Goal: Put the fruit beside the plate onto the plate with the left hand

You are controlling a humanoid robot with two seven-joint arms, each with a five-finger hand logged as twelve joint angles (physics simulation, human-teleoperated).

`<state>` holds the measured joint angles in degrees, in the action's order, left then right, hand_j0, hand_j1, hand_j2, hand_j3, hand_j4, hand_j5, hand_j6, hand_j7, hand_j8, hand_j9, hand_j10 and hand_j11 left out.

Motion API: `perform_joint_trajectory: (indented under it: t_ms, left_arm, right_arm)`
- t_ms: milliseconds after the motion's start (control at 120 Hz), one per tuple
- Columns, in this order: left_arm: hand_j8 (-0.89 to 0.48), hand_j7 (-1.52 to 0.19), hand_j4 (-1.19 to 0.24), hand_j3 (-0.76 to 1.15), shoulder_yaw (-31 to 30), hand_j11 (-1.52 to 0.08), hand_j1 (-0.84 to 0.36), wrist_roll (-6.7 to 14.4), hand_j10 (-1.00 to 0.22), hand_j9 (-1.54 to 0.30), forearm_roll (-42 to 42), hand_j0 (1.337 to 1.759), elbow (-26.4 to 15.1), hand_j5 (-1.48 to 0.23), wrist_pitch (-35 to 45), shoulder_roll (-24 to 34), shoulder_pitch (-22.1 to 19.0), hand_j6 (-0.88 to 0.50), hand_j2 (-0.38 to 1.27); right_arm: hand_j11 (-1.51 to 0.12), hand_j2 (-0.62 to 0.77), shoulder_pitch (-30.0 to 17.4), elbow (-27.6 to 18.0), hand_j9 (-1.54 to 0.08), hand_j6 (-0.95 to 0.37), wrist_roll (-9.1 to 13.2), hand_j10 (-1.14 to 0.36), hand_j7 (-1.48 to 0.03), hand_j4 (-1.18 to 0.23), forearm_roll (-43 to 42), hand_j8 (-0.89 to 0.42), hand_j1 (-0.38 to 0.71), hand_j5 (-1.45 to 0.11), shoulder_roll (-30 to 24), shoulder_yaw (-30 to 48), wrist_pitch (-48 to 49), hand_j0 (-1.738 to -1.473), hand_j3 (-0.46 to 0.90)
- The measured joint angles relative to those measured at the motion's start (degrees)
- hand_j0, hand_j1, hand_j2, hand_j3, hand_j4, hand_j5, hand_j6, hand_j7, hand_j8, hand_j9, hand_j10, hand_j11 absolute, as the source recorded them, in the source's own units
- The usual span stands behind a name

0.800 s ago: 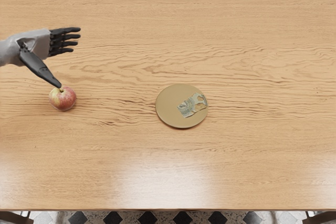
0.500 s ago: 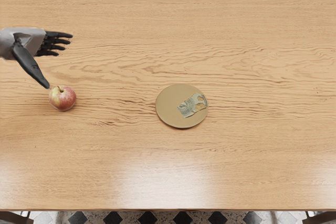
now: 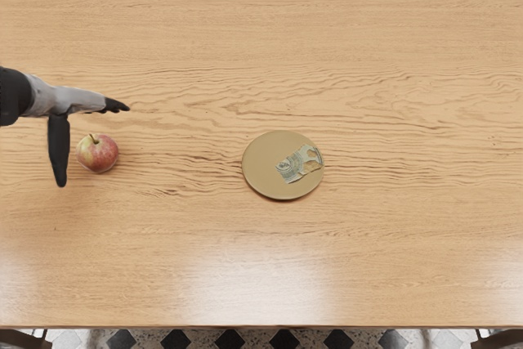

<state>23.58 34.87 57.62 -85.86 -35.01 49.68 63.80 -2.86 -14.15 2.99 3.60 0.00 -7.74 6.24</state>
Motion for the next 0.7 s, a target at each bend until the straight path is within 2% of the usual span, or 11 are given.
perform_joint_trajectory:
  t_ms: [467, 700]
  left_arm:
    - [-0.01, 0.00, 0.00, 0.00, -0.45, 0.00, 0.35, 0.13, 0.00, 0.00, 1.98, 1.658, -0.88, 0.00, 0.43, -2.74, -0.01, -0.01, 0.00]
    - [-0.01, 0.00, 0.00, 0.00, -2.72, 0.00, 0.35, 0.13, 0.00, 0.00, 9.62, 1.658, 2.83, 0.00, 8.10, -6.40, -1.29, -0.01, 0.00]
  right_arm:
    - [-0.02, 0.00, 0.02, 0.04, -0.02, -0.01, 0.00, -0.01, -0.02, -0.01, 0.00, -0.01, -0.33, -0.02, 0.00, -0.06, 0.00, -1.658, 0.00]
    - [-0.02, 0.00, 0.03, 0.06, -0.02, -0.01, 0.00, -0.01, -0.02, -0.01, 0.00, -0.01, -0.33, -0.02, 0.00, -0.08, 0.00, -1.658, 0.00]
